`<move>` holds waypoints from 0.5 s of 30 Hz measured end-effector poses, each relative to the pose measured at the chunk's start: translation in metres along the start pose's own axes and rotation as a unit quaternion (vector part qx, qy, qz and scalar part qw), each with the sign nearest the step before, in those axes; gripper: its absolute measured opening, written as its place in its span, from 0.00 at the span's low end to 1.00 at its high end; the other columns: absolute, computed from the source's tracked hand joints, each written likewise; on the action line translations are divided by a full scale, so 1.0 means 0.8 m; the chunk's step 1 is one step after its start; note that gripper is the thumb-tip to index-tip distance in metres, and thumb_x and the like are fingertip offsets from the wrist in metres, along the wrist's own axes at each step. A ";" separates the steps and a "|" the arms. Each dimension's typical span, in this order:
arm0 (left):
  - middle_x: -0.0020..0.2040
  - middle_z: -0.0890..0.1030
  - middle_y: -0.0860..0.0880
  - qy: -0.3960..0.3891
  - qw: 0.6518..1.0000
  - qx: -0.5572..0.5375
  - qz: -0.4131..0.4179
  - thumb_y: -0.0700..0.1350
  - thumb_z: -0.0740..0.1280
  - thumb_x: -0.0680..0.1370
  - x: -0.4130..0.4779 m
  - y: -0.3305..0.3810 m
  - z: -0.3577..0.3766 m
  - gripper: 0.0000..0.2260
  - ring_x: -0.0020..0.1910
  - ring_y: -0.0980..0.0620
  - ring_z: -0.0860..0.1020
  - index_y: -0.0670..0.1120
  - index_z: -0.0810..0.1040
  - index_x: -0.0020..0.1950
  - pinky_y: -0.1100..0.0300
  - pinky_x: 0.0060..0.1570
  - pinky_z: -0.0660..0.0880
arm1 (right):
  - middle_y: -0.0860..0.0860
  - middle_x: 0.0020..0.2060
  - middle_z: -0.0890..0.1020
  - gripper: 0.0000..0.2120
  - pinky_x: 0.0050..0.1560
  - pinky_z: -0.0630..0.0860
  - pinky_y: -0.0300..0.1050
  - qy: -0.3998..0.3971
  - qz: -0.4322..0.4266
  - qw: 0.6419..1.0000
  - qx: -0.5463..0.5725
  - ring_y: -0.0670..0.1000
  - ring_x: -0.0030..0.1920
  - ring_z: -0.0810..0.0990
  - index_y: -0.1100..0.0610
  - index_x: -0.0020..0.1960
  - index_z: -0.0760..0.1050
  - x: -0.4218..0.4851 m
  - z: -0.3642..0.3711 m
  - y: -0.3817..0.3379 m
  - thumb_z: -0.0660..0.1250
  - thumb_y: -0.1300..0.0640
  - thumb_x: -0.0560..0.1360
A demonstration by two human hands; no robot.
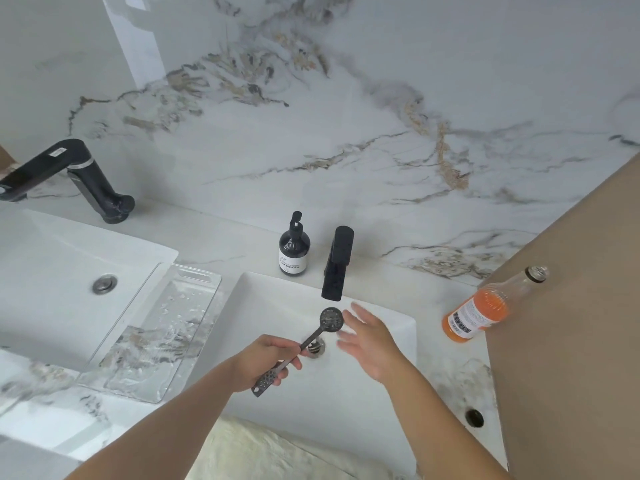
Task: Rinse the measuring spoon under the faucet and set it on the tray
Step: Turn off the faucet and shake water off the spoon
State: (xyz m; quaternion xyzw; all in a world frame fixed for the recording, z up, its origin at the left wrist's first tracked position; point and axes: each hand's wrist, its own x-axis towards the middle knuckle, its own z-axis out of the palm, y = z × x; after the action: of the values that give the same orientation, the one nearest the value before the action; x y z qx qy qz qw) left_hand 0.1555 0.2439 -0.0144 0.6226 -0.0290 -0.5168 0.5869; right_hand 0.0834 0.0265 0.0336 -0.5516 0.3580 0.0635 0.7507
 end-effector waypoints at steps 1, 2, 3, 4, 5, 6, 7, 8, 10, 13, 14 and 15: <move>0.41 0.82 0.46 -0.015 1.000 -0.002 0.002 0.45 0.68 0.79 0.000 0.003 0.005 0.10 0.28 0.51 0.73 0.42 0.87 0.52 0.59 0.29 0.72 | 0.58 0.66 0.79 0.24 0.61 0.79 0.56 -0.034 0.031 0.996 0.080 0.62 0.62 0.81 0.59 0.75 0.67 -0.005 -0.004 0.001 0.66 0.58 0.80; 0.42 0.82 0.46 -0.030 1.000 -0.004 0.004 0.47 0.69 0.77 0.001 0.006 0.009 0.11 0.29 0.50 0.73 0.42 0.86 0.53 0.59 0.31 0.73 | 0.61 0.59 0.83 0.19 0.55 0.83 0.54 -0.057 0.033 0.991 0.119 0.64 0.58 0.83 0.63 0.71 0.71 -0.011 -0.008 -0.002 0.64 0.60 0.81; 0.43 0.82 0.47 -0.049 0.999 -0.009 0.007 0.50 0.71 0.76 0.003 0.009 0.014 0.14 0.30 0.50 0.74 0.42 0.85 0.54 0.59 0.33 0.75 | 0.62 0.55 0.85 0.16 0.51 0.84 0.52 -0.071 0.020 0.988 0.133 0.64 0.55 0.85 0.65 0.68 0.73 -0.016 -0.012 -0.008 0.63 0.62 0.81; 0.44 0.83 0.48 -0.071 0.997 -0.019 0.008 0.53 0.72 0.75 0.004 0.011 0.018 0.16 0.31 0.50 0.75 0.42 0.85 0.55 0.59 0.36 0.76 | 0.63 0.53 0.86 0.15 0.50 0.84 0.51 -0.083 0.000 0.987 0.136 0.64 0.54 0.85 0.66 0.66 0.75 -0.021 -0.015 -0.019 0.63 0.64 0.81; 0.45 0.83 0.49 -0.090 0.995 -0.033 0.006 0.55 0.73 0.74 0.006 0.012 0.021 0.18 0.33 0.49 0.76 0.43 0.84 0.56 0.59 0.38 0.77 | 0.63 0.53 0.86 0.14 0.51 0.84 0.51 -0.092 -0.023 0.987 0.133 0.64 0.53 0.85 0.66 0.65 0.75 -0.025 -0.018 -0.030 0.63 0.65 0.81; 0.46 0.83 0.49 -0.103 0.993 -0.054 -0.001 0.57 0.73 0.74 0.007 0.011 0.024 0.19 0.34 0.48 0.77 0.44 0.84 0.56 0.58 0.41 0.78 | 0.63 0.53 0.86 0.14 0.53 0.84 0.52 -0.099 -0.046 0.986 0.129 0.65 0.53 0.85 0.66 0.65 0.76 -0.029 -0.020 -0.043 0.63 0.65 0.80; 0.47 0.83 0.48 -0.109 0.991 -0.078 -0.009 0.57 0.74 0.73 0.008 0.008 0.025 0.19 0.36 0.48 0.79 0.45 0.84 0.56 0.56 0.45 0.79 | 0.63 0.53 0.86 0.14 0.54 0.84 0.52 -0.104 -0.069 0.984 0.124 0.64 0.52 0.85 0.66 0.64 0.77 -0.035 -0.022 -0.057 0.64 0.66 0.79; 0.48 0.84 0.48 -0.111 0.988 -0.103 -0.017 0.57 0.75 0.73 0.010 0.005 0.026 0.19 0.39 0.47 0.81 0.45 0.84 0.56 0.54 0.49 0.80 | 0.63 0.53 0.86 0.14 0.54 0.83 0.51 -0.108 -0.088 0.983 0.118 0.64 0.52 0.86 0.65 0.63 0.78 -0.042 -0.023 -0.071 0.65 0.65 0.78; 0.51 0.84 0.47 -0.114 0.980 -0.159 -0.022 0.55 0.76 0.72 0.012 -0.002 0.029 0.20 0.44 0.46 0.84 0.44 0.84 0.58 0.52 0.55 0.80 | 0.63 0.54 0.86 0.15 0.54 0.83 0.51 -0.113 -0.127 0.980 0.104 0.63 0.53 0.86 0.63 0.60 0.81 -0.055 -0.025 -0.096 0.69 0.63 0.74; 0.54 0.84 0.44 -0.117 0.965 -0.233 -0.012 0.50 0.76 0.73 0.014 -0.002 0.040 0.19 0.49 0.44 0.84 0.41 0.83 0.59 0.52 0.56 0.80 | 0.62 0.55 0.85 0.17 0.59 0.81 0.53 -0.135 -0.175 0.973 0.062 0.64 0.56 0.84 0.61 0.60 0.82 -0.076 -0.022 -0.118 0.71 0.62 0.71; 0.55 0.83 0.43 -0.115 0.962 -0.246 -0.009 0.49 0.76 0.74 0.014 0.002 0.047 0.18 0.50 0.44 0.84 0.41 0.83 0.59 0.52 0.55 0.81 | 0.61 0.55 0.86 0.17 0.60 0.81 0.54 -0.138 -0.185 0.972 0.049 0.63 0.57 0.84 0.60 0.59 0.83 -0.082 -0.019 -0.122 0.71 0.62 0.71; 0.55 0.83 0.42 -0.113 0.960 -0.258 -0.008 0.47 0.75 0.74 0.014 0.006 0.053 0.16 0.51 0.44 0.84 0.40 0.83 0.59 0.52 0.55 0.81 | 0.60 0.55 0.86 0.16 0.60 0.80 0.54 -0.139 -0.194 0.970 0.039 0.61 0.57 0.84 0.58 0.58 0.83 -0.087 -0.017 -0.124 0.72 0.62 0.70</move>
State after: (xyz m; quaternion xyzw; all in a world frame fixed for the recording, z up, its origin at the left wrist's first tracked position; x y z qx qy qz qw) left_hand 0.1342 0.2055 -0.0080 0.3881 0.0439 -0.5780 0.7165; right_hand 0.0741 -0.0026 0.1518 -0.5665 0.1379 -0.0215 0.8121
